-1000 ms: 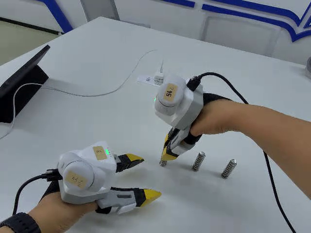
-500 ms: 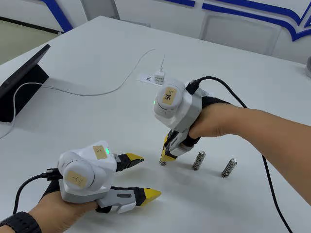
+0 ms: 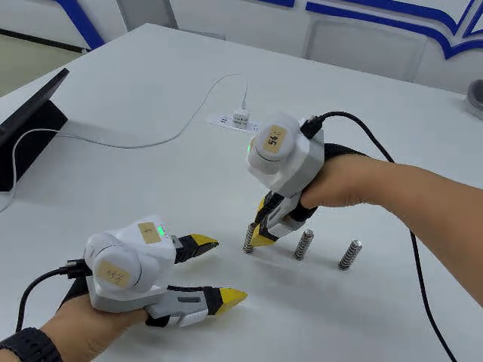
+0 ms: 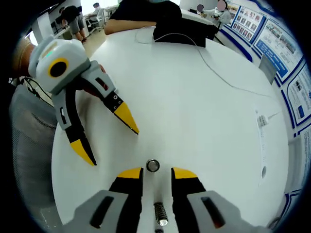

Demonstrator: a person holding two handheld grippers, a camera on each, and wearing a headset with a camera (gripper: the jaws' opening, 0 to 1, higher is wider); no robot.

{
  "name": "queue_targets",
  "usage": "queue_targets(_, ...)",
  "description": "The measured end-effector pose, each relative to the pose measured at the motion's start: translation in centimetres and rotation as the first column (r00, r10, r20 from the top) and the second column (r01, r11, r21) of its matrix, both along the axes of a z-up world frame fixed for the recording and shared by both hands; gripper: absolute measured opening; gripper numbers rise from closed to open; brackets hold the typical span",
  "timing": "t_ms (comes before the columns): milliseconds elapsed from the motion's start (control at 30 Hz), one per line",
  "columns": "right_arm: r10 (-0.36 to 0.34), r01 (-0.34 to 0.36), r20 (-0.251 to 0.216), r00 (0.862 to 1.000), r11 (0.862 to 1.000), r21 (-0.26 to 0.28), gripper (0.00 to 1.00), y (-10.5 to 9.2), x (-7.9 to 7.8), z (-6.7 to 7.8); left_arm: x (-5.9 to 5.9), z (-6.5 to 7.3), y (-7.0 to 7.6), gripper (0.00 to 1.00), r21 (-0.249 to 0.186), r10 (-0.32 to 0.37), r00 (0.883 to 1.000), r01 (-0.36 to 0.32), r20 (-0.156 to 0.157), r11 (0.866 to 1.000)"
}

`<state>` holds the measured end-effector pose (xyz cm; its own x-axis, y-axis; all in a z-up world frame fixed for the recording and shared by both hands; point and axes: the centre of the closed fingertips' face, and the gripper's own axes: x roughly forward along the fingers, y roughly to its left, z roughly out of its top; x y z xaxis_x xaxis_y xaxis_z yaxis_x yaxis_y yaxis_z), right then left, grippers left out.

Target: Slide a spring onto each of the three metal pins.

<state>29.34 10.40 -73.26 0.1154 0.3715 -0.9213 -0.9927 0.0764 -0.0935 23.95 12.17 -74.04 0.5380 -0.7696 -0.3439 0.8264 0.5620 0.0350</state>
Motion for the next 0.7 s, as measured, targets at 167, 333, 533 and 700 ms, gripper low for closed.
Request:
queue_targets(167,-0.030,0.029,0.010,1.000,0.999,0.035,0.27,-0.9,0.1,0.8,0.1,0.1,0.0,0.53,-0.004,0.001,1.000,-0.001,-0.001,1.000)
queue_targets(333,-0.061,0.058,0.028,0.998,0.995,0.080,0.31,-1.8,0.3,1.7,0.1,0.2,0.1,0.54,-0.005,0.004,1.000,-0.004,-0.006,1.000)
queue_targets(533,-0.120,0.114,0.033,0.992,0.983,0.141,0.35,-3.3,0.5,2.4,0.4,0.2,0.1,0.55,-0.007,0.008,1.000,-0.008,-0.013,1.000)
queue_targets(700,-0.165,0.157,0.036,0.986,0.973,0.170,0.39,-4.8,0.6,2.8,0.4,0.2,0.0,0.56,-0.005,0.006,1.000,-0.006,-0.016,1.000)
